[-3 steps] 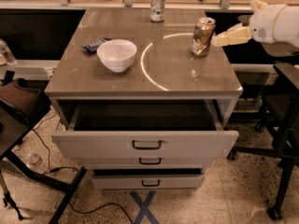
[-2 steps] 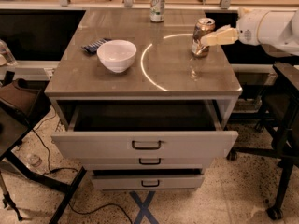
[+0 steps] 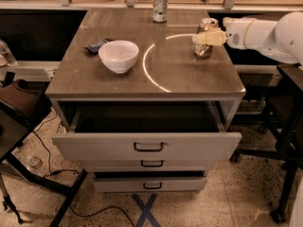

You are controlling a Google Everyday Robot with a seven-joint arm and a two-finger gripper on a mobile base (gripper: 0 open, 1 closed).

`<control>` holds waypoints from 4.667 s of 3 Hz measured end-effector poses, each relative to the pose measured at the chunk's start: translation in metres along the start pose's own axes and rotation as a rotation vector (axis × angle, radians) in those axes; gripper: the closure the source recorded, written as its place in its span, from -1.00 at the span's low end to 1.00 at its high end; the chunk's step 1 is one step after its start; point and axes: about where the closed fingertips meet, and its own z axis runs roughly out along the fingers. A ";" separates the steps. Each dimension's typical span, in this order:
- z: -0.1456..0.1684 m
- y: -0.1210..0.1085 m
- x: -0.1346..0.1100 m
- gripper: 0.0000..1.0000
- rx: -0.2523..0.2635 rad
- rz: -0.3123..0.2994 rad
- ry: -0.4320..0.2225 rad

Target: Move orange can near white bowl

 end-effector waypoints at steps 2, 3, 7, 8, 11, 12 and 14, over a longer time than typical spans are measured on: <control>0.008 0.004 0.002 0.23 -0.011 0.010 -0.003; 0.010 0.006 0.003 0.69 -0.015 0.011 -0.003; -0.009 0.121 -0.014 1.00 -0.132 -0.072 0.037; -0.016 0.167 0.006 1.00 -0.198 -0.056 0.038; -0.009 0.195 0.012 1.00 -0.269 -0.036 0.043; -0.009 0.195 0.010 1.00 -0.270 -0.036 0.043; 0.001 0.213 0.008 1.00 -0.321 -0.040 0.043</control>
Offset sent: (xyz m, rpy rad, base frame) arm 0.0019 0.0036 -0.0028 0.0102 0.0044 0.0031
